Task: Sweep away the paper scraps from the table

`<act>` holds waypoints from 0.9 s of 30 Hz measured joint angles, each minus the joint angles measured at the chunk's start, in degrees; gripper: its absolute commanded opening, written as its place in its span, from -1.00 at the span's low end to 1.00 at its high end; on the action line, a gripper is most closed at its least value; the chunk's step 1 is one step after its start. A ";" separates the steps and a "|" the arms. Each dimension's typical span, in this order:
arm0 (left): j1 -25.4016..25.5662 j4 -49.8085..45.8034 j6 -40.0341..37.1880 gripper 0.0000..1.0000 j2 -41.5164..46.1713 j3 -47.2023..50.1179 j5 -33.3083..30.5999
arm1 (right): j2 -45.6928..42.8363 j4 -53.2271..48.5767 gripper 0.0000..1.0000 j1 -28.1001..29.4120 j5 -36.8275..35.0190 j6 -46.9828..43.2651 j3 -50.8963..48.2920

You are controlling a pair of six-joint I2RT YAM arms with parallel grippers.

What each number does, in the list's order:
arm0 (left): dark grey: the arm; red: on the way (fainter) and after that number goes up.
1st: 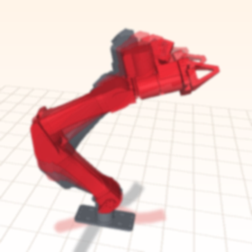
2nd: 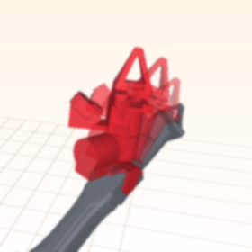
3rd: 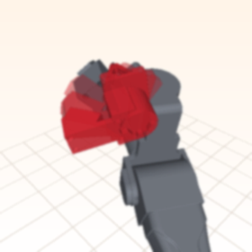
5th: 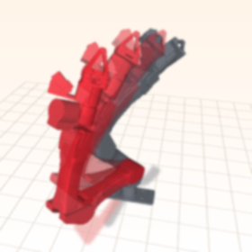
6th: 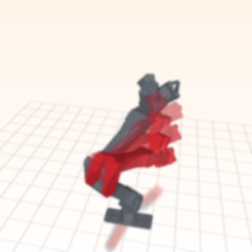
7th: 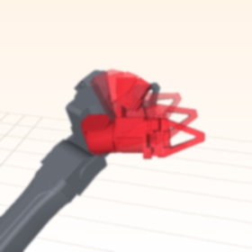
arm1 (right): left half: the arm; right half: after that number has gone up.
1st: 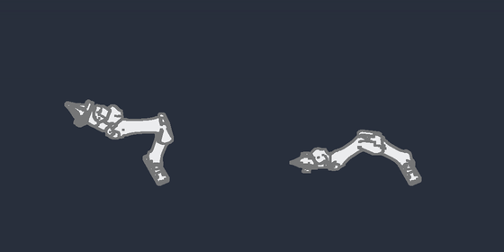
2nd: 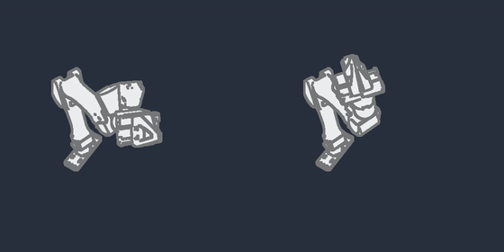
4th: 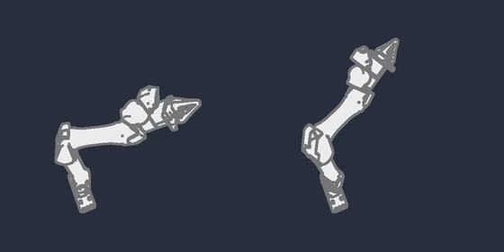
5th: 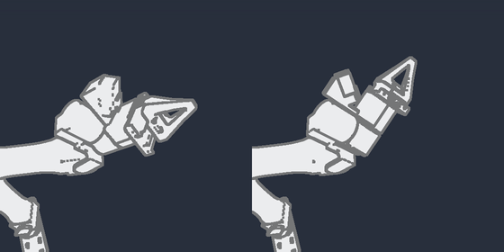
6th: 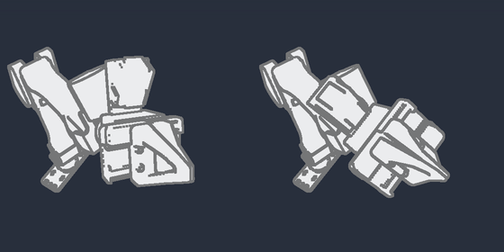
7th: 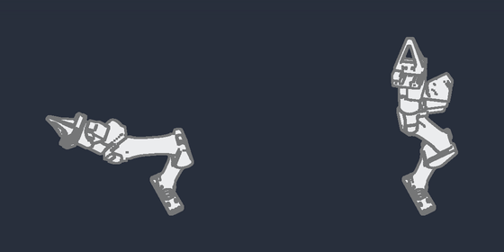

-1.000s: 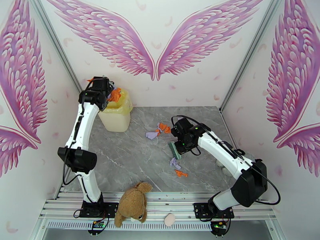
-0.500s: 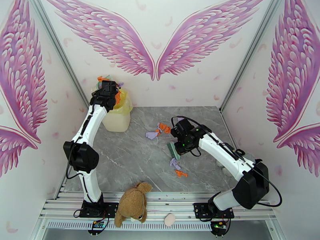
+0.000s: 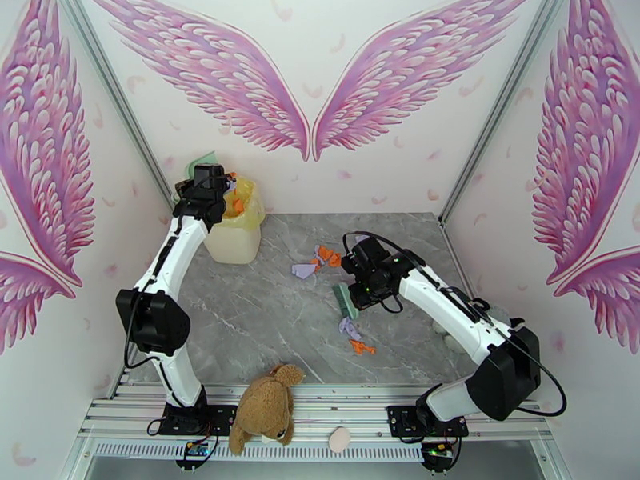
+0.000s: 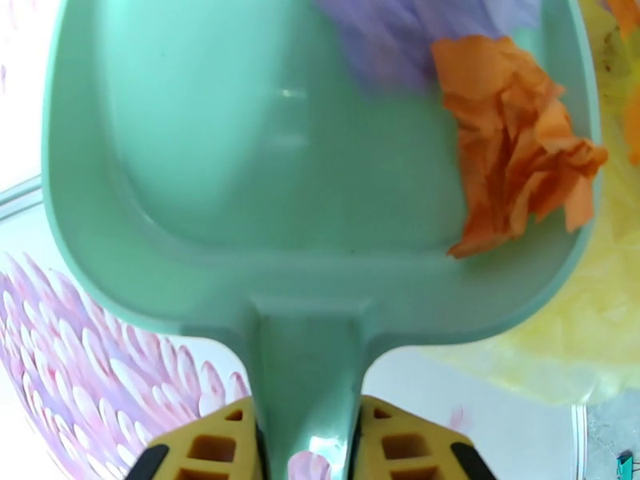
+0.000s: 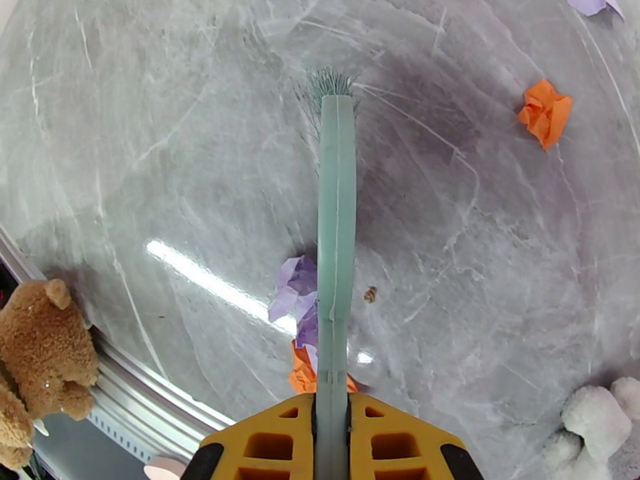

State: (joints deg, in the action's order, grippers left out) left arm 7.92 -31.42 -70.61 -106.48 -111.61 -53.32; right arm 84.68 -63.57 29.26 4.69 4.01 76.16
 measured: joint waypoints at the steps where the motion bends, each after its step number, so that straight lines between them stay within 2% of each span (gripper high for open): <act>1: 0.00 0.20 -0.04 -1.00 0.24 0.00 -0.07 | -0.04 0.00 -1.00 0.00 0.07 0.00 0.00; 12: 0.24 1.77 -1.53 -1.00 0.52 2.40 -0.31 | -0.81 0.02 -1.00 0.00 0.09 0.00 -0.02; 19: 2.34 4.22 -4.68 -1.00 0.85 7.52 -0.48 | -0.81 0.50 -1.00 0.00 0.33 0.00 -0.35; 27: 4.09 6.19 -7.76 -1.00 0.85 7.65 -1.55 | -1.68 1.22 -1.00 0.00 0.98 0.00 -1.97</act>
State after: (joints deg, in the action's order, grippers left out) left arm 12.01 -25.23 -78.37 -105.62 -103.96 -54.87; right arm 83.00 -62.35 29.26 5.67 4.01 74.19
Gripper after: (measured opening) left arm 0.279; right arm 0.141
